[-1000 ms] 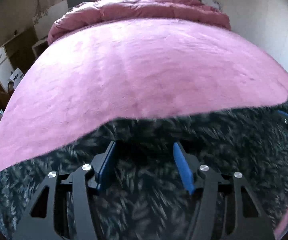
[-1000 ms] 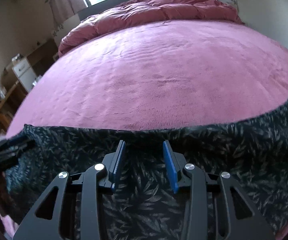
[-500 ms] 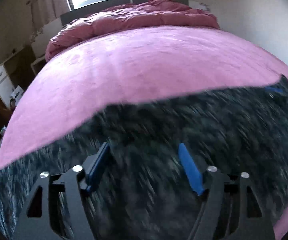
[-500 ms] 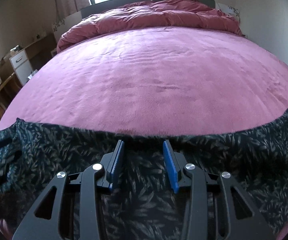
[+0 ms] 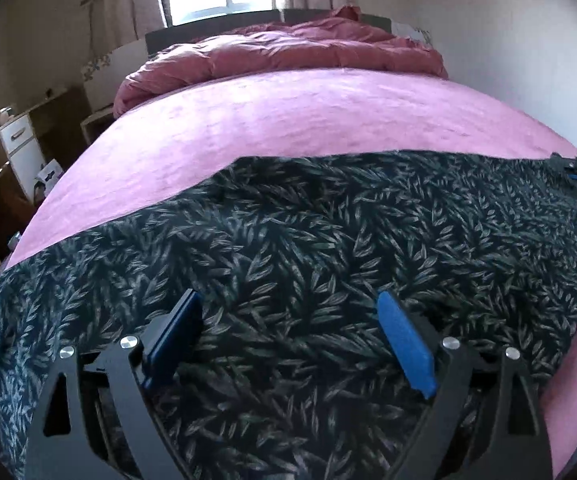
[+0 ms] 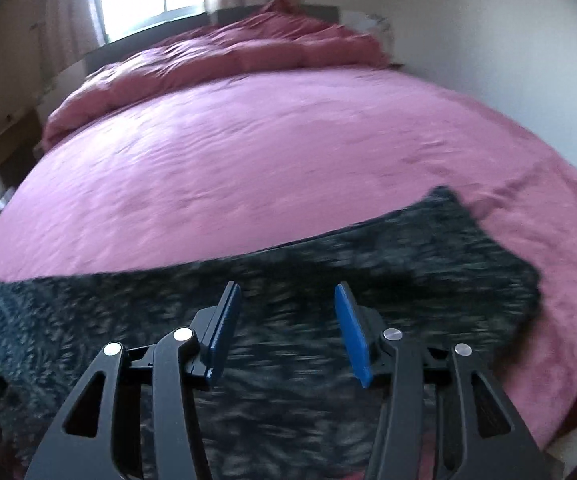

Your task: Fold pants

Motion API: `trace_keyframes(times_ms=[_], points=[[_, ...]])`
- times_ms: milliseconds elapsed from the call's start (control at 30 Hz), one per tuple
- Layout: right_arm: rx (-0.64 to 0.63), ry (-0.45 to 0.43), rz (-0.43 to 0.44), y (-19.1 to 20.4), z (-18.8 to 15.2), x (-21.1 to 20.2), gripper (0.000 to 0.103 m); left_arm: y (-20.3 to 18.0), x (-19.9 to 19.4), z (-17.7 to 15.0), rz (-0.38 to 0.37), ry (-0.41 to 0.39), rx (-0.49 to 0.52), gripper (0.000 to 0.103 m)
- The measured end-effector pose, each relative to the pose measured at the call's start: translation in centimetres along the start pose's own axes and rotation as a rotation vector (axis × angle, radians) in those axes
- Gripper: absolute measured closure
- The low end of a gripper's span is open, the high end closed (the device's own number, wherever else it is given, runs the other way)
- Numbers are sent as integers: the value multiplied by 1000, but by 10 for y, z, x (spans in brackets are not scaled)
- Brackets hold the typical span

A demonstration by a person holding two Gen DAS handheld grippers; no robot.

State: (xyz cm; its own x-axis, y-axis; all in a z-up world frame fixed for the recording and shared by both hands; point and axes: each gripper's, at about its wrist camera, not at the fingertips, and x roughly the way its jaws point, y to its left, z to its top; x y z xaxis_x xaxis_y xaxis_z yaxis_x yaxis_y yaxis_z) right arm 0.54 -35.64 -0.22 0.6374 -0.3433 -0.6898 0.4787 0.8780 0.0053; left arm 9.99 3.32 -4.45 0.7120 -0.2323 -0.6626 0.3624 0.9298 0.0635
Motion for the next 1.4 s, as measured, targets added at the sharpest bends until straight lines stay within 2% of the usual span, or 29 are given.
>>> trace_keyframes(times_ms=[233,300,333,500,600,800,867,1033,1133,1200,1300,1400], points=[[108,-25,-61,-36,-5,-13,55,14,-23,-11,43,-114,-89,12],[135,-34,-69,-43,-4,-15,50,22,-26,-12,49,-137,-118,11],[147,-38,-73,-46,-2,-15,44,26,-29,-13,51,-154,-137,11],[205,-45,-80,-61,-1,-19,43,45,-33,-19,54,-186,-205,4],[316,-28,-57,-83,-4,-18,43,54,-29,-23,46,-167,-251,4],[616,-19,-50,-149,-20,-18,43,73,-18,-29,25,-138,-306,2],[713,-10,-27,-170,-28,-14,43,75,-16,-29,20,-133,-312,2],[941,55,108,-209,-51,11,46,75,-12,-29,10,-115,-326,2],[949,47,162,-214,-49,21,46,78,-10,-29,5,-104,-338,2],[945,51,173,-215,-46,28,50,75,-10,-29,6,-106,-341,2],[982,37,223,-220,-42,39,56,74,-10,-29,8,-111,-338,2],[1001,40,265,-225,-39,52,66,75,-8,-30,7,-106,-341,2]])
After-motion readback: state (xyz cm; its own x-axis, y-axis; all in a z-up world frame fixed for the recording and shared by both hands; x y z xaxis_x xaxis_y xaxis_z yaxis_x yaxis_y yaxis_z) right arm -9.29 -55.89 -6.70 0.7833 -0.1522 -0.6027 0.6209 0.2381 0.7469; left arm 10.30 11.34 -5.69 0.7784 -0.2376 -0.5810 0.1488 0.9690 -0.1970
